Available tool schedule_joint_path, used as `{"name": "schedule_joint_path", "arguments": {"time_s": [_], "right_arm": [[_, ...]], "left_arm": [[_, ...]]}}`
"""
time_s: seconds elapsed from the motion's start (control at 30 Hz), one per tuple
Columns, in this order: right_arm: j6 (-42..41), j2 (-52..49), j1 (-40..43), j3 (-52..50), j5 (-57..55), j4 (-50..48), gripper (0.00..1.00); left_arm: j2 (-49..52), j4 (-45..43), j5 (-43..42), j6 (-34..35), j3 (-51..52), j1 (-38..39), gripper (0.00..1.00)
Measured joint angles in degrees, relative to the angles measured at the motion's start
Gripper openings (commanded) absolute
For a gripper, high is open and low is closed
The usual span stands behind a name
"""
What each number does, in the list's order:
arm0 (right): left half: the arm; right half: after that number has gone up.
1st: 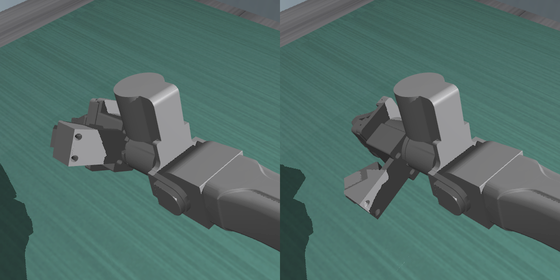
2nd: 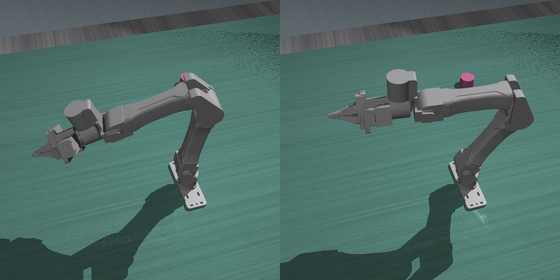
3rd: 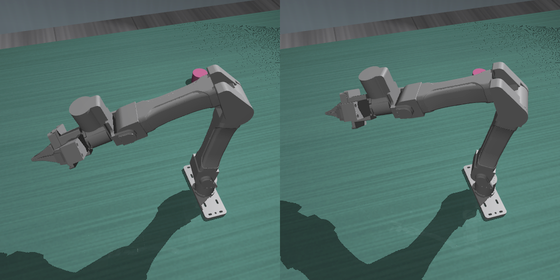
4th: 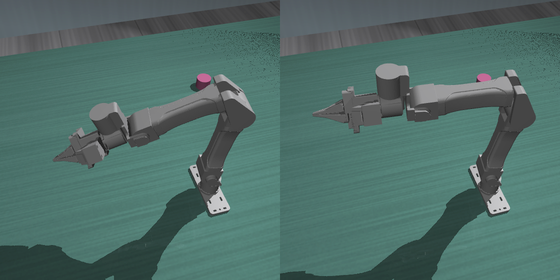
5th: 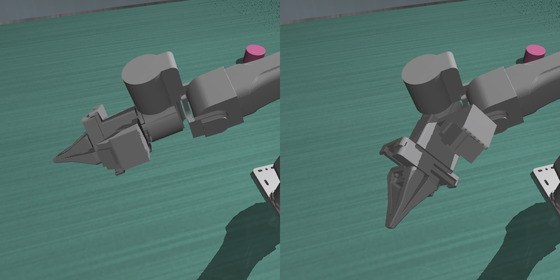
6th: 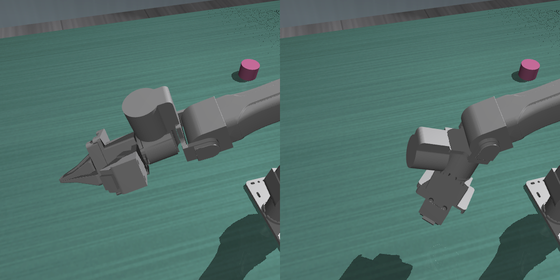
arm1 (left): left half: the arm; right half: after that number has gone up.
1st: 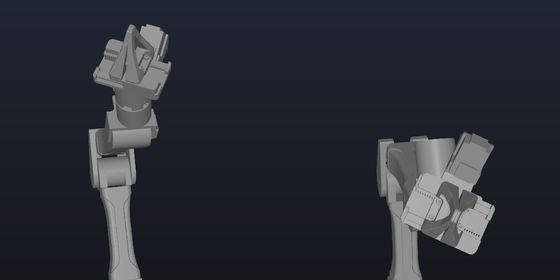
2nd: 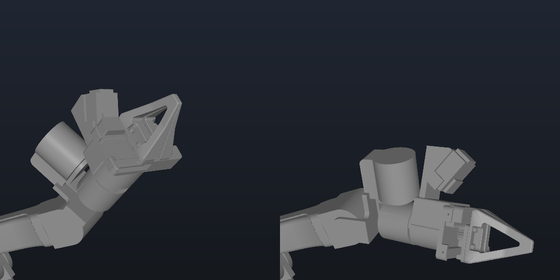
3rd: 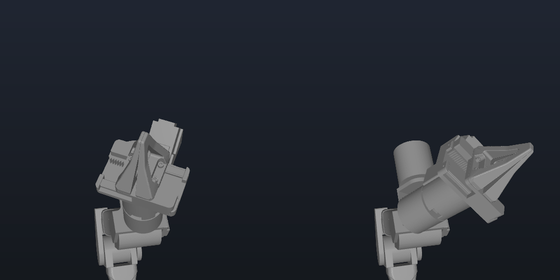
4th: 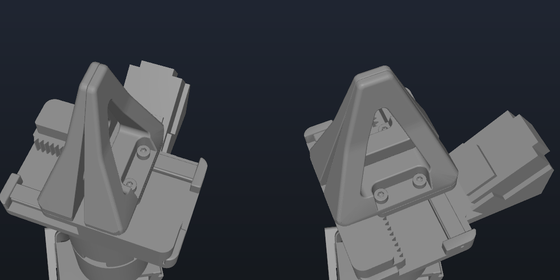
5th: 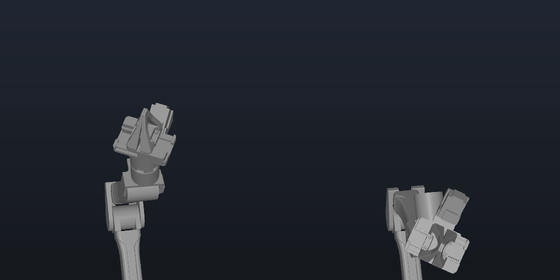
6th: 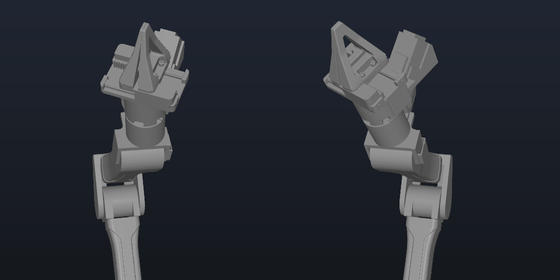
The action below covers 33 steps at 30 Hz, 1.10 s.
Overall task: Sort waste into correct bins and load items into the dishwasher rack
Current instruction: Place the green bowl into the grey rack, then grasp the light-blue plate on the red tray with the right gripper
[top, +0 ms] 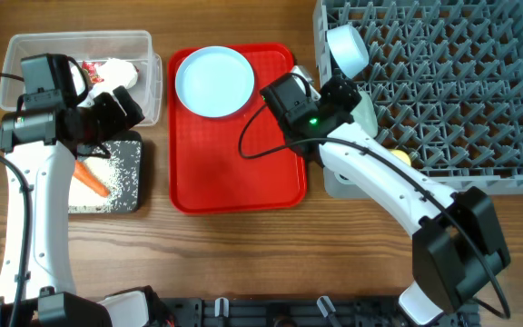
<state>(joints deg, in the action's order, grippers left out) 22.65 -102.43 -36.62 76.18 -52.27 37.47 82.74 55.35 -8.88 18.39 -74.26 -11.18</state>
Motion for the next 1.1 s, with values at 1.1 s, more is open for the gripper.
{"name": "schedule_joint_path", "arguments": {"time_s": [1.1], "right_arm": [[-31.6,0.0,-1.4,12.7,62.1,7.8,1.0]], "left_arm": [[0.0,0.0,0.0,0.0,0.0,0.0,1.0]]}}
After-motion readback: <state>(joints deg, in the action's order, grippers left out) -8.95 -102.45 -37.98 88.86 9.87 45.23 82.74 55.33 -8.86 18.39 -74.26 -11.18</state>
